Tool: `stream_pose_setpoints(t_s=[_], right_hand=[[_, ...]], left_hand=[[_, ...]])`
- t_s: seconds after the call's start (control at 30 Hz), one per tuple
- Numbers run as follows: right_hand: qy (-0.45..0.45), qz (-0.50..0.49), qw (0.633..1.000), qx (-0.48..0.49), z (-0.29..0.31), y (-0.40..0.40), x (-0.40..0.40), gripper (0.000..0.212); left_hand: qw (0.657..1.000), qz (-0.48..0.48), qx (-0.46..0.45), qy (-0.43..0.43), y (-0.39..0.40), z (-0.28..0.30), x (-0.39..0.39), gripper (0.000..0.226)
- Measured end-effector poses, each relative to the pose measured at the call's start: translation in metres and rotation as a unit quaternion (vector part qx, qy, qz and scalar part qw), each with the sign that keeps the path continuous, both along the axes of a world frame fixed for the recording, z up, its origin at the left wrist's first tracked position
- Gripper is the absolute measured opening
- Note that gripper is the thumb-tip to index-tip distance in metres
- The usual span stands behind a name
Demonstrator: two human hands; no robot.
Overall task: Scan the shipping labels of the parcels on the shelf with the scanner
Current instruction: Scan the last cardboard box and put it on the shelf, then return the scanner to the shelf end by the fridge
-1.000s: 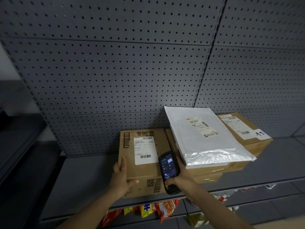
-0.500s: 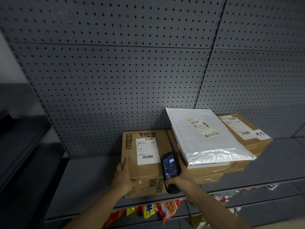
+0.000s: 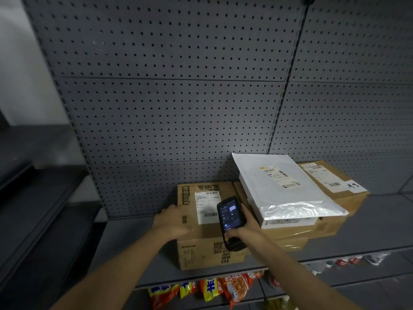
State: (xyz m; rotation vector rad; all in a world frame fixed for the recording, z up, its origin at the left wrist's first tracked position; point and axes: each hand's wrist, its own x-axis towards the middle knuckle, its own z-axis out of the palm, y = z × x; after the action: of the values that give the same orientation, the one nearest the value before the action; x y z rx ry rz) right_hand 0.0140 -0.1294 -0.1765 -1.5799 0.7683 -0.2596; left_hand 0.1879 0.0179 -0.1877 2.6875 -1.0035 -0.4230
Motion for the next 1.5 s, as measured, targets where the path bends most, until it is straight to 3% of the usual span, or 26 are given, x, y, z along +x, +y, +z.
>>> stream_pose_setpoints(t_s=[0.2,0.43,0.7,0.83,1.0,1.23,1.5], right_hand=[[-0.102,-0.036,0.992,0.066,0.037,0.001,-0.001,0.072],[-0.194,-0.094,0.973,0.087,0.081,-0.025,-0.037,0.063],[-0.263,-0.193,0.939,0.110,0.100,-0.084,-0.146,0.060],[-0.278,-0.269,0.917,0.101,0.096,-0.115,-0.220,0.060],[-0.269,-0.368,0.889,0.046,0.093,-0.147,-0.319,0.075],[-0.267,-0.458,0.848,0.023,0.083,-0.188,-0.448,0.073],[-0.264,-0.525,0.809,0.023,0.060,-0.243,-0.542,0.071]], left_hand=[[0.992,-0.067,-0.015,-0.104,-0.014,0.055,-0.002,0.020],[0.968,-0.169,-0.047,-0.177,-0.061,0.108,-0.036,0.043],[0.924,-0.286,-0.120,-0.223,-0.155,0.141,-0.130,0.050],[0.898,-0.354,-0.142,-0.217,-0.212,0.142,-0.199,0.053],[0.869,-0.431,-0.145,-0.193,-0.283,0.137,-0.294,0.039],[0.825,-0.521,-0.139,-0.170,-0.362,0.120,-0.425,0.050],[0.778,-0.596,-0.128,-0.150,-0.453,0.095,-0.536,0.042]])
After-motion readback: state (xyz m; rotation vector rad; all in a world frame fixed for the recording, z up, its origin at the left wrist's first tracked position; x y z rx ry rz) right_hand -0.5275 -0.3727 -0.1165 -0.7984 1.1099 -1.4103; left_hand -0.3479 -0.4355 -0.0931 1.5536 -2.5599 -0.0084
